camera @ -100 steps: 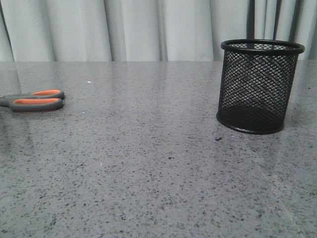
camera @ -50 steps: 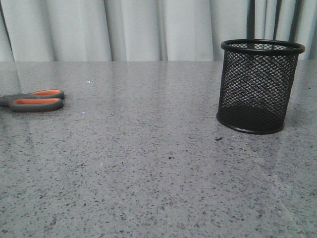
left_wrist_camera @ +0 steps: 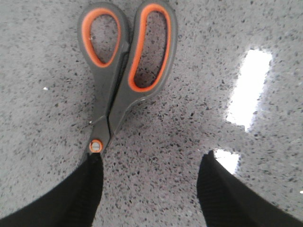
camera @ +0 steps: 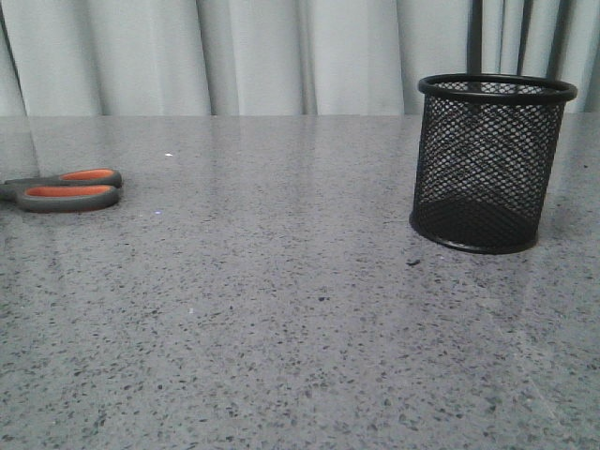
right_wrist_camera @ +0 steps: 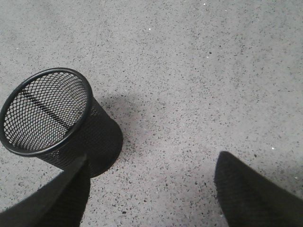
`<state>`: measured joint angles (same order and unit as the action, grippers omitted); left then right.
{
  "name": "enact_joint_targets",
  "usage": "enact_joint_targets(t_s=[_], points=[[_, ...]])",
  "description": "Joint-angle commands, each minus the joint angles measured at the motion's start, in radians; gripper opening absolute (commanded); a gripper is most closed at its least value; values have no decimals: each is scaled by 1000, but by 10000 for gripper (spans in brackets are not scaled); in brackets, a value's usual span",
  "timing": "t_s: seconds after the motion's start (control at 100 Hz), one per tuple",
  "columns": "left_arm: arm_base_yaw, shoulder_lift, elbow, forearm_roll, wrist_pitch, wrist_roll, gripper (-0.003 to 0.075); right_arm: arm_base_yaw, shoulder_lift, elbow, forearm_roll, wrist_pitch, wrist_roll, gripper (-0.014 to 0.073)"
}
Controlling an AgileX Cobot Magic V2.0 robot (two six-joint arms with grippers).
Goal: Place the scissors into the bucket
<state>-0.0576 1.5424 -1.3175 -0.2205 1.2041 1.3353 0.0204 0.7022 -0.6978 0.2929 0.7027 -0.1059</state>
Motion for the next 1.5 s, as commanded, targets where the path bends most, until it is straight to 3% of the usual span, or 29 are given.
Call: enact_joint_targets(t_s=[0.0,0.28,0.56,1.49], points=[[4,-2,-44,-23,-32,21,396,-5,5,-37,5,-56,-13,495],[1,111,-142,-59,-3,46,396,-5,5,-37,5,-56,-13,495],[-39,192,-215,16,37,88,396,-5,5,-37,3,-56,-13,495],[-54,197,-174,28,61,112,396,-5,5,-37,3,-42,-14,495]])
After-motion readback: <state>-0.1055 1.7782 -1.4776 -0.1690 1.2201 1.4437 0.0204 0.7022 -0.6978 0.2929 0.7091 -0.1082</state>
